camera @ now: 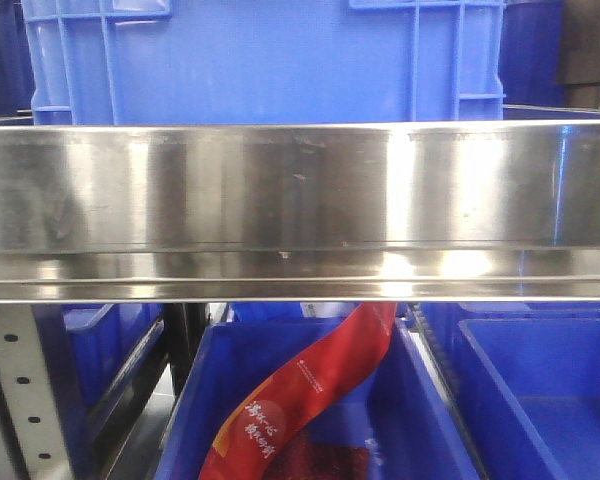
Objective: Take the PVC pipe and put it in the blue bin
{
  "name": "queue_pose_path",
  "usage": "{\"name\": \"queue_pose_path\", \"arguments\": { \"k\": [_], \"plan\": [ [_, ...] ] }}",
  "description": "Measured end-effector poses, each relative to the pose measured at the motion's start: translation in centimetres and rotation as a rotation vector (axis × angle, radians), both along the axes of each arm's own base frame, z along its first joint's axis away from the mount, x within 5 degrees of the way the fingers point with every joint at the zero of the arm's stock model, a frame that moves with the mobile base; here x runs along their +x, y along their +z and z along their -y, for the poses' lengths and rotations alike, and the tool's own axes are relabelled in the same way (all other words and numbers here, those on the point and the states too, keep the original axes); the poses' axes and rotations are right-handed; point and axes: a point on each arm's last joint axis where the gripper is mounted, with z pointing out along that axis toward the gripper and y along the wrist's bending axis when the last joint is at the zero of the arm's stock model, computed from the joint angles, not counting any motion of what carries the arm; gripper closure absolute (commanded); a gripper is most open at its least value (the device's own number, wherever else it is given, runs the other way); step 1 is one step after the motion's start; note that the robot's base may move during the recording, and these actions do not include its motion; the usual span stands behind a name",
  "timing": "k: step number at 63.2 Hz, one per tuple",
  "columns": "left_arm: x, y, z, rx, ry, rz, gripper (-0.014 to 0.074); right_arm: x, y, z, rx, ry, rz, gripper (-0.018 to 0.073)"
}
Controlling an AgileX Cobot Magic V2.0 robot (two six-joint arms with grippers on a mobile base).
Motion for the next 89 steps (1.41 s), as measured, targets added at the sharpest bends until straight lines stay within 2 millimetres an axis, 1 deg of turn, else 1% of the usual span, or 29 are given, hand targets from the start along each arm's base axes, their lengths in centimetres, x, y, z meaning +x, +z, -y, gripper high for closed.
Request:
{"name": "queue_pose_path", "arguments": {
  "k": [40,49,56,63,68,73,74,81,89],
  "plan": [
    [0.0,0.0,0.0,-0.001,0.000,0.002,0.0708,0.0,0.0,0.0,0.000,0.000,0.000,0.0727],
    [-0.1,-0.7,-0.4,-0.002,0.025,0.043,0.0708,0.0,0.0,0.0,0.000,0.000,0.000,0.0727],
    [-0.3,-2.4,-1.4,-0.004,0.091,0.060,0.0708,0.0,0.0,0.0,0.000,0.000,0.000,0.0727],
    [-0.9,-5.4,-2.8,0.028,0.186,0.033,0.0708,0.0,0.0,0.0,0.000,0.000,0.000,0.0727],
    [-1.6,-7.5,-3.9,0.047,0.258,0.017,0.0708,0.0,0.0,0.0,0.000,0.000,0.000,0.0727],
    [-2.6,-9.1,-4.7,0.051,0.323,0.018,0.0708,0.0,0.0,0.0,0.000,0.000,0.000,0.0727],
    [-2.8,-9.6,-4.9,0.056,0.333,0.014,0.0708,0.0,0.0,0.0,0.000,0.000,0.000,0.0727],
    [-4.2,-11.4,-5.7,0.054,0.405,0.034,0.0708,0.0,0.0,0.0,0.000,0.000,0.000,0.0727],
    [-5.5,-13.9,-6.1,0.053,0.462,0.054,0.0708,0.0,0.0,0.0,0.000,0.000,0.000,0.0727]
  ]
}}
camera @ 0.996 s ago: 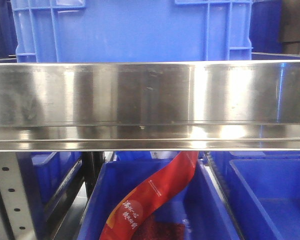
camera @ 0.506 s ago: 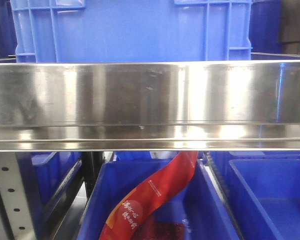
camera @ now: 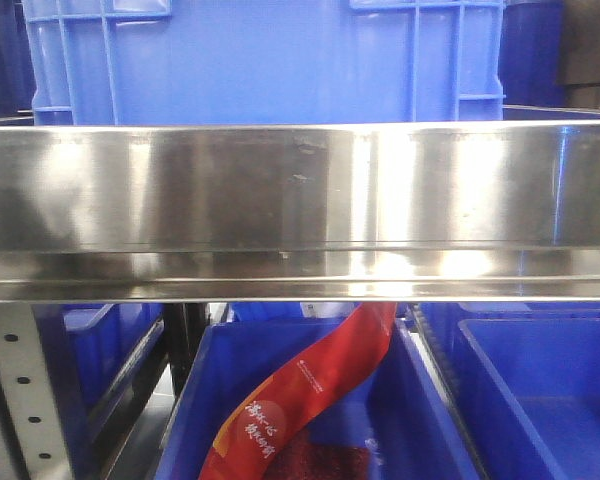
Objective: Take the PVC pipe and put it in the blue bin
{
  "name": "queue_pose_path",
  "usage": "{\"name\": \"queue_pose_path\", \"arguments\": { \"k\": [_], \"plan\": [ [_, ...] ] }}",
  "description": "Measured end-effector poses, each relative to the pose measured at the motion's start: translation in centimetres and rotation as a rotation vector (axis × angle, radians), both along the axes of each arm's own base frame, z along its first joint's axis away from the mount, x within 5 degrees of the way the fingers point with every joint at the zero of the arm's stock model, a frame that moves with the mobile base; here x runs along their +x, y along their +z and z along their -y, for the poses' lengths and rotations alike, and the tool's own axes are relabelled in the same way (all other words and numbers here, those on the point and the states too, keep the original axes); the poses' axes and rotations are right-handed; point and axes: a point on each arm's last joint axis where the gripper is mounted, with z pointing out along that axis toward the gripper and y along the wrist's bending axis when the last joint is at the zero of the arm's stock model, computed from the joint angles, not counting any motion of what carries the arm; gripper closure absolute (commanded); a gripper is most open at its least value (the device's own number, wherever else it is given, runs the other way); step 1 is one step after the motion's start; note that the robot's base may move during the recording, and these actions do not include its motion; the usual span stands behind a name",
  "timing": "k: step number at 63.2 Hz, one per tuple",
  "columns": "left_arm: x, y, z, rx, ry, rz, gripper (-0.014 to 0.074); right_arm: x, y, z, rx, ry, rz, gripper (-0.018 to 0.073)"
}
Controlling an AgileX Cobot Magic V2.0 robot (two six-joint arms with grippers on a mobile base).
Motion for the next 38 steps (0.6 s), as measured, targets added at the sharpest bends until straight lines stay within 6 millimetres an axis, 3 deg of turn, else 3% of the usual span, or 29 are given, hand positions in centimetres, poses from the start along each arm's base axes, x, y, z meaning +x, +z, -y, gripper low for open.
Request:
{"name": "queue_pose_path", "arguments": {
  "k": [13,38],
  "plan": [
    [-1.1,-3.6,-0.2,0.002,0.038,0.007,0.0708,0.0,0.0,0.0,0.000,0.000,0.000,0.0727],
    [-1.2,-4.4,-0.2,0.004,0.036,-0.032,0.0708,0.0,-0.1,0.0,0.000,0.000,-0.001,0.0727]
  ]
}}
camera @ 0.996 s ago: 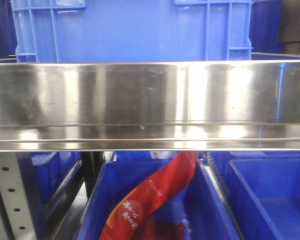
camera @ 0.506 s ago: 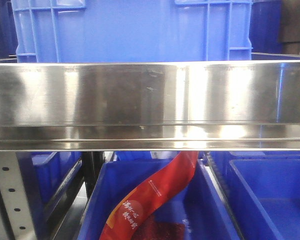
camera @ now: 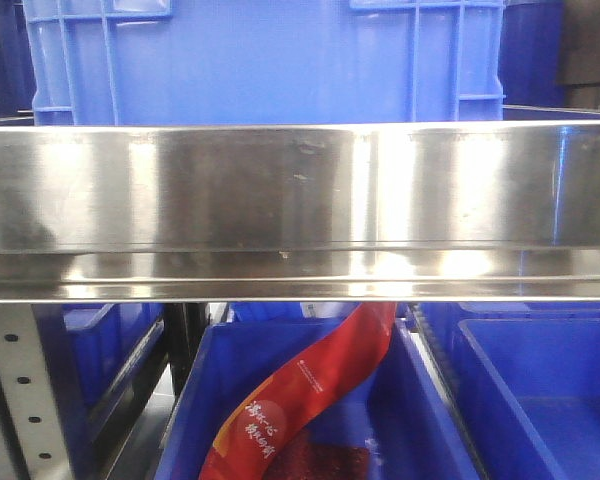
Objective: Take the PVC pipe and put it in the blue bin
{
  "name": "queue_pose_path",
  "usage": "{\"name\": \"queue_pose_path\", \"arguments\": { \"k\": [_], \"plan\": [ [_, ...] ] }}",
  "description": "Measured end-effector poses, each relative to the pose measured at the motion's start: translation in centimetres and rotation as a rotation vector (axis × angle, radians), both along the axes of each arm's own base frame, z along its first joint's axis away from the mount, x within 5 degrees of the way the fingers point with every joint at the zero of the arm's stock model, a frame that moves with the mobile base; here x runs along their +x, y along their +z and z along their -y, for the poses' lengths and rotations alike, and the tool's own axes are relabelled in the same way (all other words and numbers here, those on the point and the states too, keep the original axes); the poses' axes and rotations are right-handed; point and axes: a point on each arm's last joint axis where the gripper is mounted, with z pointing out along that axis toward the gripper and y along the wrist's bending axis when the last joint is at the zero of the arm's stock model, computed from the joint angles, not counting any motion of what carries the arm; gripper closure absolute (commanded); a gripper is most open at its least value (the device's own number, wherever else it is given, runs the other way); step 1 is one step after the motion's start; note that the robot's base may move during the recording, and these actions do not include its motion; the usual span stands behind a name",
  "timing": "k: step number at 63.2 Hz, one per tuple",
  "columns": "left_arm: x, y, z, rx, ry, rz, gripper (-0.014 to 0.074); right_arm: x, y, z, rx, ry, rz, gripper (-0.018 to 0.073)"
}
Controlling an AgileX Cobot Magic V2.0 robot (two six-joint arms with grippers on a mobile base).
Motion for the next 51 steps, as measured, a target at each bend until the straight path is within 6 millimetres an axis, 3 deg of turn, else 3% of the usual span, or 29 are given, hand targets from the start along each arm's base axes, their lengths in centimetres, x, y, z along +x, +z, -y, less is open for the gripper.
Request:
{"name": "queue_pose_path", "arguments": {
  "k": [51],
  "plan": [
    [0.00,0.00,0.00,0.000,0.000,0.000,0.0708,0.00,0.00,0.00,0.000,0.000,0.000,0.0727]
  ]
}}
